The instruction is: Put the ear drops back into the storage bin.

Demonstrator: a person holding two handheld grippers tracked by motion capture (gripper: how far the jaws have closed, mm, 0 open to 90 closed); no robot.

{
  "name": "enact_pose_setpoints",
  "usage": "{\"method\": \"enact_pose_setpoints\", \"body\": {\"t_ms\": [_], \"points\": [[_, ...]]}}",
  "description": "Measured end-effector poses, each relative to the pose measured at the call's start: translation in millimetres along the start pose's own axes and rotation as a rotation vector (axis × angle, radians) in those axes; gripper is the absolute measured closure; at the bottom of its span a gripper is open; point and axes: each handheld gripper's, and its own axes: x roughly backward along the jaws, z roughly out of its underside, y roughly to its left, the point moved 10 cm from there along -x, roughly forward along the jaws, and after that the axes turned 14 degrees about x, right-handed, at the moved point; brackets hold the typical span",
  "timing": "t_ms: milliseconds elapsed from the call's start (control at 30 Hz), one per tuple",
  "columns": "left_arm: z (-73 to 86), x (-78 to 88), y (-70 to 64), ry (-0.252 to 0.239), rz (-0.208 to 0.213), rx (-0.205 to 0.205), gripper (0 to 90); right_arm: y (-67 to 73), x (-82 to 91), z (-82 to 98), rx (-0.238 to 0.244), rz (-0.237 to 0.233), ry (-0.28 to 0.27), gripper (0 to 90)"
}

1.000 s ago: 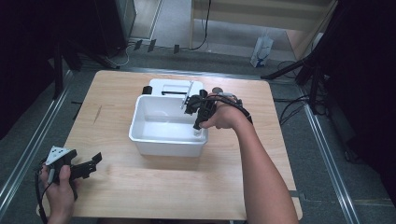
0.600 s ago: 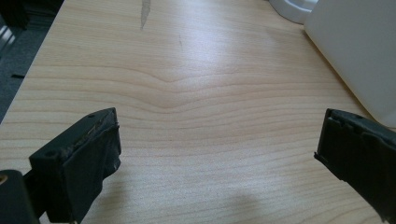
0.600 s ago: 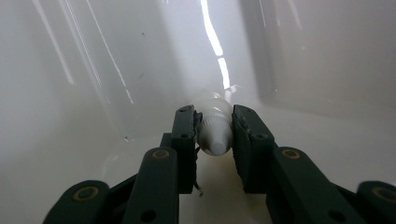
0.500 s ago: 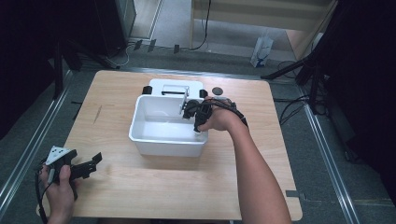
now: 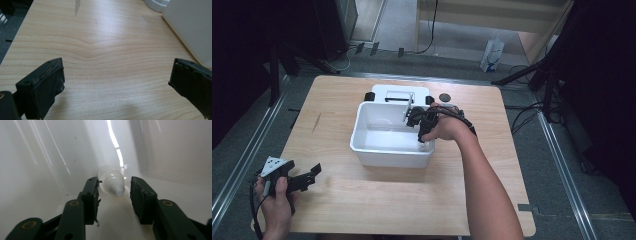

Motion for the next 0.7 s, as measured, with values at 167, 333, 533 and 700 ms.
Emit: {"method": "enact_pose_setpoints", "body": {"t_ms": [167,333,533,700], "points": [[0.0,-0.4,-0.2,0.0,0.0,-0.001,0.5,-5.5,18.9,-2.5,-0.088,0.01,-0.081,54.2],[-0.1,-0.3,-0.1,-0.001,-0.001,0.002,0.5,-5.4,35.5,-3.7,-0.151,0.018,-0.125,37.5],[0.3,0.2,0.0,-0.001,-0.002,0.004,0.5,-9.9,62.5,-4.7,-0.228,0.133,-0.226,14.0],[0.5,0.3,-0.5,-0.002,-0.003,0.001,0.5,-11.6,77.8,6.0,-0.355,0.155,-0.328,0.8]]}}
